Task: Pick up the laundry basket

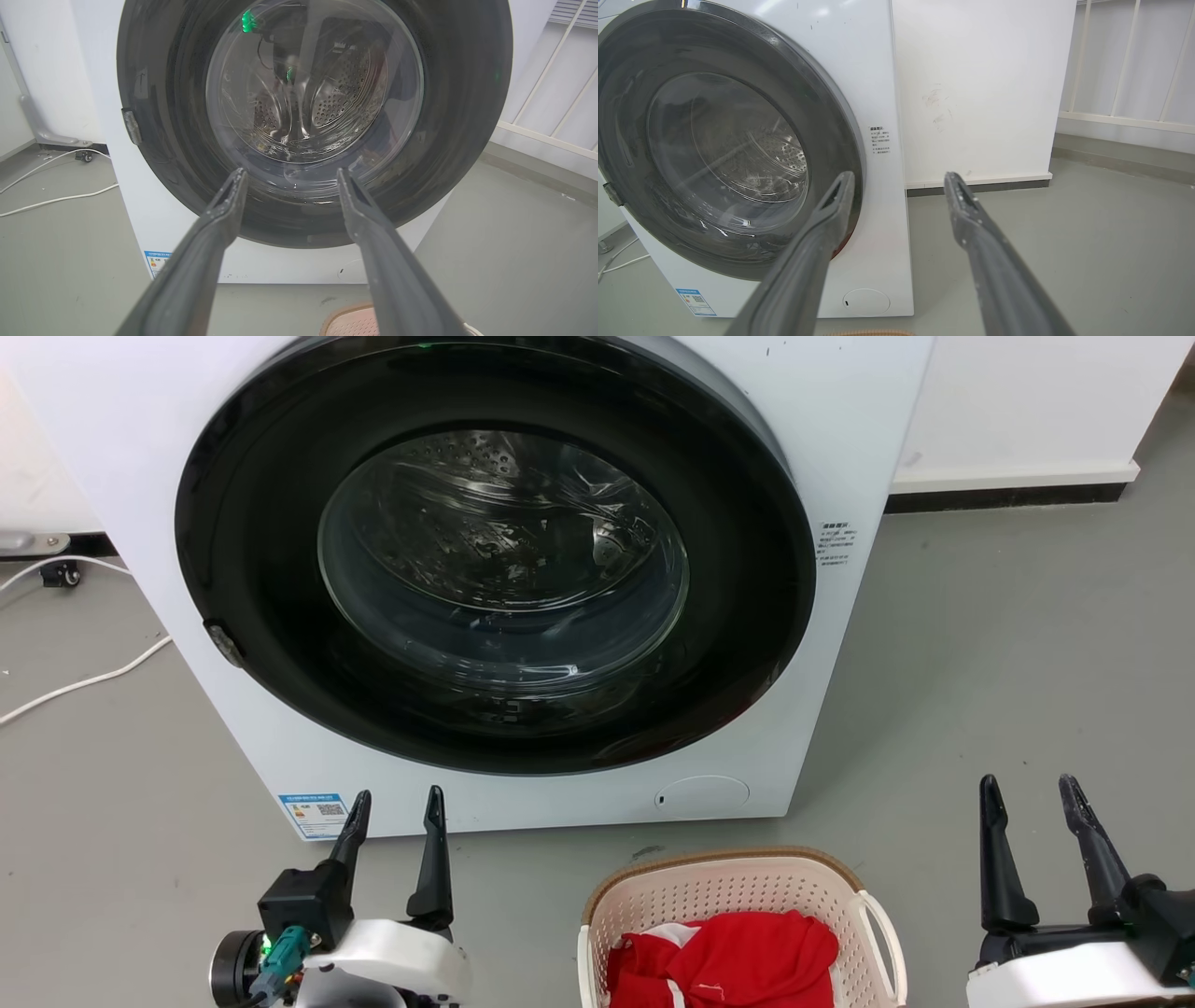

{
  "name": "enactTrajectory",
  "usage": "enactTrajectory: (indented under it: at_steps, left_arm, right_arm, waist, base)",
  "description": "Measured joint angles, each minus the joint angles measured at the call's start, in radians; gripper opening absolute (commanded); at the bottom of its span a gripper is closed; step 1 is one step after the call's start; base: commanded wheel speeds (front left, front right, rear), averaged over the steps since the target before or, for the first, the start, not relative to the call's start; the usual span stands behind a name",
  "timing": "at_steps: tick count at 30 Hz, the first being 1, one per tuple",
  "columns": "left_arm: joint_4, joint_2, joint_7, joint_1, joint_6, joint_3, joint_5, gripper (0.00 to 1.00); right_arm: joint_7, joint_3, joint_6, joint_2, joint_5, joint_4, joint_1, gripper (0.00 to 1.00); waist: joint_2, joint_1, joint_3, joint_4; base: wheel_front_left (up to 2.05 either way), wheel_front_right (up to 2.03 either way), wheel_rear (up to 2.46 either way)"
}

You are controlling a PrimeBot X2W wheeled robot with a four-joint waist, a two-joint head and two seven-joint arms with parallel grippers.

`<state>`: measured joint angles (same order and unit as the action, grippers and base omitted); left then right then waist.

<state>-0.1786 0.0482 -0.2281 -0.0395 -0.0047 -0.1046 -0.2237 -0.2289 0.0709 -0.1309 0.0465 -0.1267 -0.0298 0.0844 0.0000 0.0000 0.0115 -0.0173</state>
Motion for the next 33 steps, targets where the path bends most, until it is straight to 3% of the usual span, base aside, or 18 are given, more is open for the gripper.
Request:
enactTrajectory:
  at_steps: [19, 33]
  left_arm:
    - [-0.023, 0.001, -0.032, 0.01, 0.013, -0.009, 0.109, 1.0]
    - [-0.03, 0.001, -0.033, 0.01, 0.013, -0.01, 0.113, 1.0]
  right_arm:
    - [-0.034, -0.026, 0.0, 0.001, 0.056, -0.001, 0.024, 1.0]
    - [-0.035, -0.026, 0.0, 0.001, 0.038, 0.017, 0.025, 1.0]
  waist:
    - [0.0, 0.0, 0.01, 0.0]
    - [0.0, 0.0, 0.008, 0.0]
  base:
    - [0.0, 0.0, 0.0]
    - [0.0, 0.0, 0.0]
